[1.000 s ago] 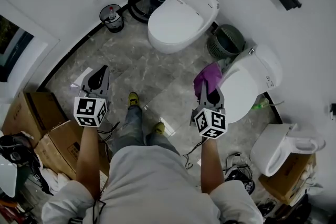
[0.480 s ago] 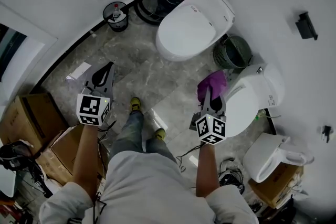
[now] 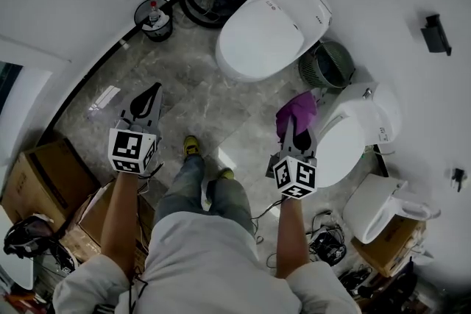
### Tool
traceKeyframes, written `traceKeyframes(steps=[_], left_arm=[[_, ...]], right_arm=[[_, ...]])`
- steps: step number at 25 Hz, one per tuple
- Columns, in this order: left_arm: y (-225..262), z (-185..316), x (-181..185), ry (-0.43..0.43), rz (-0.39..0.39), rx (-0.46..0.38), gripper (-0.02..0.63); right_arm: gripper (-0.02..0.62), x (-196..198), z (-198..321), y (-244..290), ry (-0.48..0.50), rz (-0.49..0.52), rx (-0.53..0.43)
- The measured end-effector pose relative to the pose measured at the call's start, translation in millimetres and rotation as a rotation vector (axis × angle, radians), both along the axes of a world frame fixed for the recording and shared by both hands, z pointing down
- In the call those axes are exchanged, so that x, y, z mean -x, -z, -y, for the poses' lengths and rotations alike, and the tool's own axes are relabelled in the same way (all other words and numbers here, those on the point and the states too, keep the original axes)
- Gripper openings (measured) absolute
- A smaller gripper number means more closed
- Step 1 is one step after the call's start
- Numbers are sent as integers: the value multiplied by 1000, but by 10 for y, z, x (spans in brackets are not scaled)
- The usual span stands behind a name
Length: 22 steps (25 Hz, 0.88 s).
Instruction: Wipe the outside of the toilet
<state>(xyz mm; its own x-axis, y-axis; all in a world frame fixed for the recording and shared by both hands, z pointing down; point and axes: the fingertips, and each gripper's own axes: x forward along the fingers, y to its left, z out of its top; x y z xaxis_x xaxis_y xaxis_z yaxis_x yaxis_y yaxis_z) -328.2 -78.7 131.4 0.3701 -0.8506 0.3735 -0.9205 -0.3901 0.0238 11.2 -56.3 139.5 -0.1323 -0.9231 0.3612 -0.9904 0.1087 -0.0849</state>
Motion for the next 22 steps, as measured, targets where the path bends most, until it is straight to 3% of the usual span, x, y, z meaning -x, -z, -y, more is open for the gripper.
traceKeyframes(steps=[10,22], left_arm=[[-692,334,-374,-45,-34,42,17],[-1713,445,-918,-35,-3,85,17]], right_arm=[[86,-176,289,-558,7,-5,15],[86,-819,498,-1614,17,-16,43]])
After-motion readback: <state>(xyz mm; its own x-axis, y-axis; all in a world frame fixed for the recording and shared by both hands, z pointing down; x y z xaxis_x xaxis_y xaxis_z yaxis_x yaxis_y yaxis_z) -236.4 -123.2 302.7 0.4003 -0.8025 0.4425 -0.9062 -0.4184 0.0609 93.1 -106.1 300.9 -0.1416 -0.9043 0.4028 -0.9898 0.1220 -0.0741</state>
